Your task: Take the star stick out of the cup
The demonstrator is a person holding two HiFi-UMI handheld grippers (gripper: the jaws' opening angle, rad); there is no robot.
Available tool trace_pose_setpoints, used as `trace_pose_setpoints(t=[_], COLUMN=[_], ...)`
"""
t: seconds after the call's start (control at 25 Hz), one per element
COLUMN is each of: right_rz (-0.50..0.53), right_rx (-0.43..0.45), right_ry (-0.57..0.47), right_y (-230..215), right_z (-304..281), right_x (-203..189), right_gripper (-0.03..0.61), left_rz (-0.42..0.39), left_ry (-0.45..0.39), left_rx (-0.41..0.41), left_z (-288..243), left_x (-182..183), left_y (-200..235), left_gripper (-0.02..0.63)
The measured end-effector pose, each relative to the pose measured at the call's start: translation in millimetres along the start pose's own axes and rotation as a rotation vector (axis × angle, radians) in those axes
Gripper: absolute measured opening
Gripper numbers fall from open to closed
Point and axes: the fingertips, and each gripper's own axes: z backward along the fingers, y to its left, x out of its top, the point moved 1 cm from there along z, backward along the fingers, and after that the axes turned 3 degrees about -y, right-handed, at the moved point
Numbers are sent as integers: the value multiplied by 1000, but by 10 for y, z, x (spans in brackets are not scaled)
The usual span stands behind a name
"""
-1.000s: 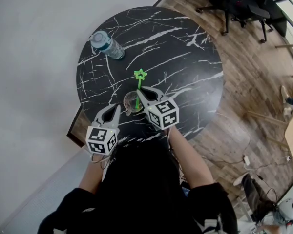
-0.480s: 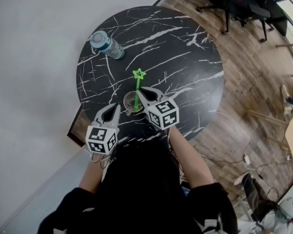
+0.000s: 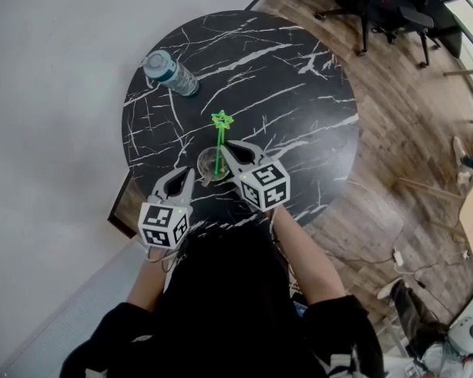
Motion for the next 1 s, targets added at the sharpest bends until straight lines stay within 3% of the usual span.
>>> trace_pose_setpoints(t=[1.0], right_rz=[79], right_rx=[72], right_ry=[-182], right_y=[326], right_z=[484], right_x=[578], right_gripper=[9], left_rz=[-42], left_ry=[-35], left_rx=[-6], left_z=[88], left_x=[102], left_y=[-286], left_gripper=[0])
